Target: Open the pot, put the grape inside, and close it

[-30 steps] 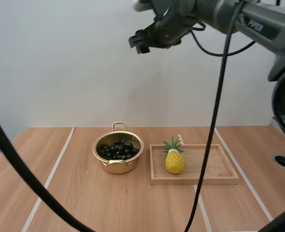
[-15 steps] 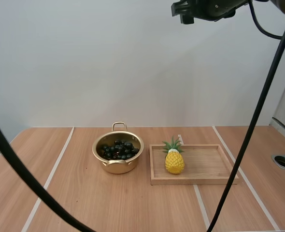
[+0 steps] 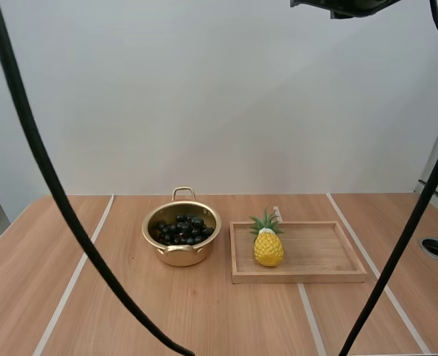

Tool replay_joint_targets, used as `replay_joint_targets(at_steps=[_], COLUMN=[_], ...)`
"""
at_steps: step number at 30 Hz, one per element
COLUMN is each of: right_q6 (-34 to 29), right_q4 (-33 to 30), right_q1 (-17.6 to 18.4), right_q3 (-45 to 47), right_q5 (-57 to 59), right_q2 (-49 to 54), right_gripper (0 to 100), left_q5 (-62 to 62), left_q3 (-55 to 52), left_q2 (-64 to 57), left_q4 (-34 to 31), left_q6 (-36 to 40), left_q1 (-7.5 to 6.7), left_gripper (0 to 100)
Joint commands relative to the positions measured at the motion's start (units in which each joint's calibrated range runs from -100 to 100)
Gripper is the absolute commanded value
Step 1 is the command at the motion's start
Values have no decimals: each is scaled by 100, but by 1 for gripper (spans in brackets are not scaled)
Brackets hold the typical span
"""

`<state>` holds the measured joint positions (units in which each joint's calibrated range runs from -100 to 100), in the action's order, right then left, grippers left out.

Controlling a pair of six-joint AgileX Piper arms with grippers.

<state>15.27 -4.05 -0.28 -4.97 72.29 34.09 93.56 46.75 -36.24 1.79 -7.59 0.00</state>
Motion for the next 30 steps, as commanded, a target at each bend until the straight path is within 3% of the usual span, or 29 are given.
replay_joint_targets(at_steps=[1, 14, 30], right_q6=[-113, -113, -67], right_q4=[-159, -217, -354], right_q1=[-21, -21, -21], right_q3=[-43, -43, -43], right_q5=[313, 703, 829], right_q2=[140, 393, 471], right_gripper=[0, 0, 0], left_q5=[540, 644, 644], left_q3=[12, -291, -3147], left_q2=[226, 1084, 684], left_q4=[-36, 729, 1085], left_q6=[41, 140, 121], left_q1=[3, 3, 3], left_gripper=[0, 0, 0])
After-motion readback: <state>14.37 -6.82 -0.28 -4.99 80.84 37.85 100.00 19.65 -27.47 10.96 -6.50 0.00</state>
